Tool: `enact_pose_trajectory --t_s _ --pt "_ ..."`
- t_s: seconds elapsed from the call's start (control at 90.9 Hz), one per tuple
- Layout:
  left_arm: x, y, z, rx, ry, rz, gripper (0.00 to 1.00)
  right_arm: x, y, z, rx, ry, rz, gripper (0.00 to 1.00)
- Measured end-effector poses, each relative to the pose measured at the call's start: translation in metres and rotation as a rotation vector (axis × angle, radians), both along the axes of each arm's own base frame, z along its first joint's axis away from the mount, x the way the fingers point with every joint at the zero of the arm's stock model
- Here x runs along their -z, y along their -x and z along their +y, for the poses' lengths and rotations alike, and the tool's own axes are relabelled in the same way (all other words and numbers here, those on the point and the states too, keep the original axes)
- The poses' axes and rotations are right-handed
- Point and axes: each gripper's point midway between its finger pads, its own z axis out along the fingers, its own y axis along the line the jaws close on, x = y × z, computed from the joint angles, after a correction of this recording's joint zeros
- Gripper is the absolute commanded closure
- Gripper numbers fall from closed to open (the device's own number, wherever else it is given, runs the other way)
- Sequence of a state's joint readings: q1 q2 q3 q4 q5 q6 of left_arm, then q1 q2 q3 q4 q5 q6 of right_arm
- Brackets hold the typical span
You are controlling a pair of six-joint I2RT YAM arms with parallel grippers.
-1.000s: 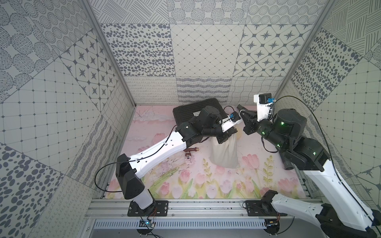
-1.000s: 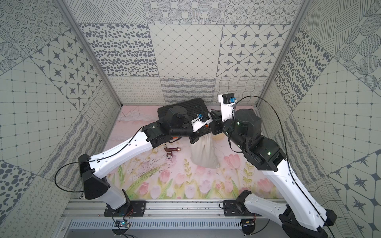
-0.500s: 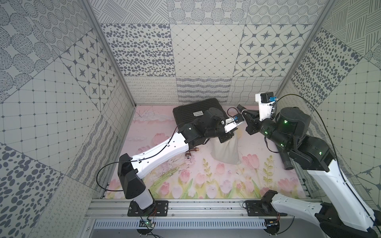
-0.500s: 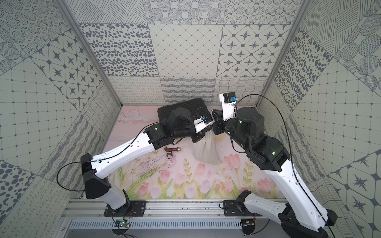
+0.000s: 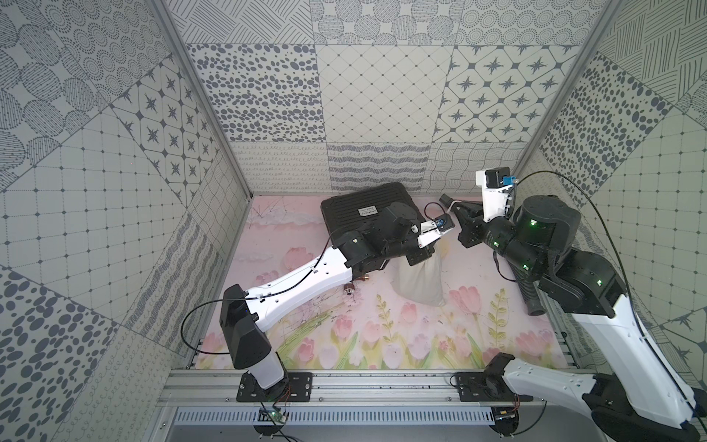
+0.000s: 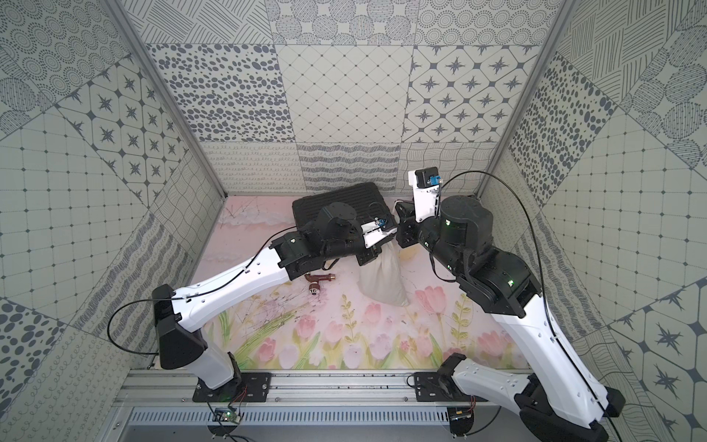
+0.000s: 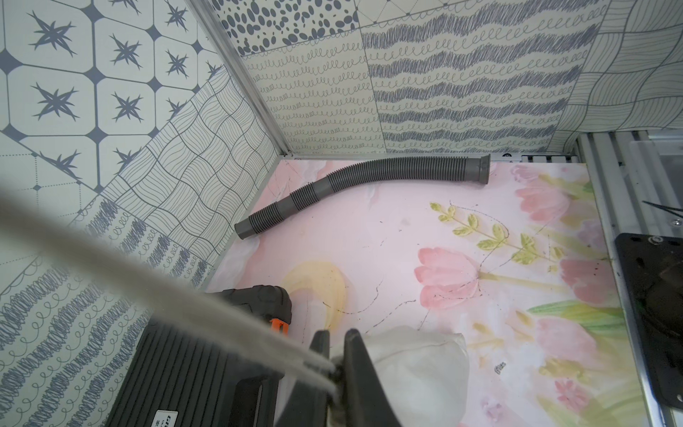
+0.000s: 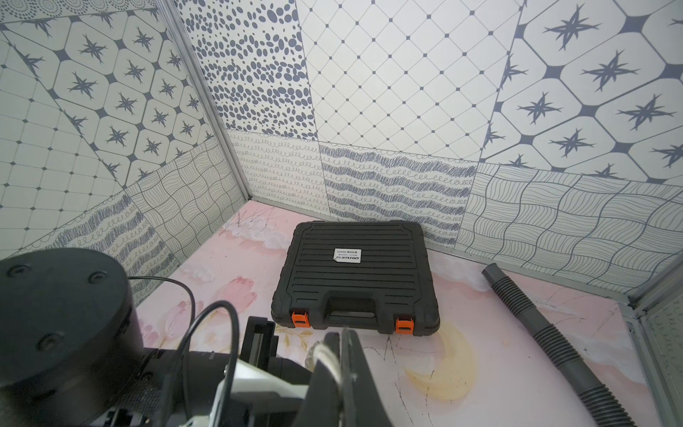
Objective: Close the soil bag
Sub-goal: Frap the soil bag at the center of the board.
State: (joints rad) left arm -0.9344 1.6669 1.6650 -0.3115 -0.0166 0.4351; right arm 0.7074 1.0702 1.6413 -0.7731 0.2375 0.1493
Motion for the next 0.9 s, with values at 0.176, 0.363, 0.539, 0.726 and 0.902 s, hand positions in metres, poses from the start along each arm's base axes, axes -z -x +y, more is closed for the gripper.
enact_pose_trajectory --t_s 0.176,0.363,0.539,0.726,0.902 --pt "0.0 -0.003 0.001 -0.013 -0.006 -0.022 0.87 0.0 -0.001 -0.003 0.016 0.007 -0.003 1.0" --pt "0.0 -0.005 0.003 -0.024 -0.015 -0.043 0.87 -0.001 -0.001 -0.005 0.024 0.01 -0.01 1.0" --pt "0.001 -0.006 0.003 -0.021 -0.016 -0.053 0.85 -0.005 0.002 -0.008 0.026 0.014 -0.01 1.0" --pt "0.005 -0.005 0.001 -0.012 -0.025 -0.058 0.84 -0.007 0.004 -0.01 0.027 0.012 -0.011 1.0" --pt "0.009 -0.003 -0.005 -0.002 -0.034 -0.072 0.84 -0.01 0.007 -0.012 0.026 0.014 -0.009 1.0"
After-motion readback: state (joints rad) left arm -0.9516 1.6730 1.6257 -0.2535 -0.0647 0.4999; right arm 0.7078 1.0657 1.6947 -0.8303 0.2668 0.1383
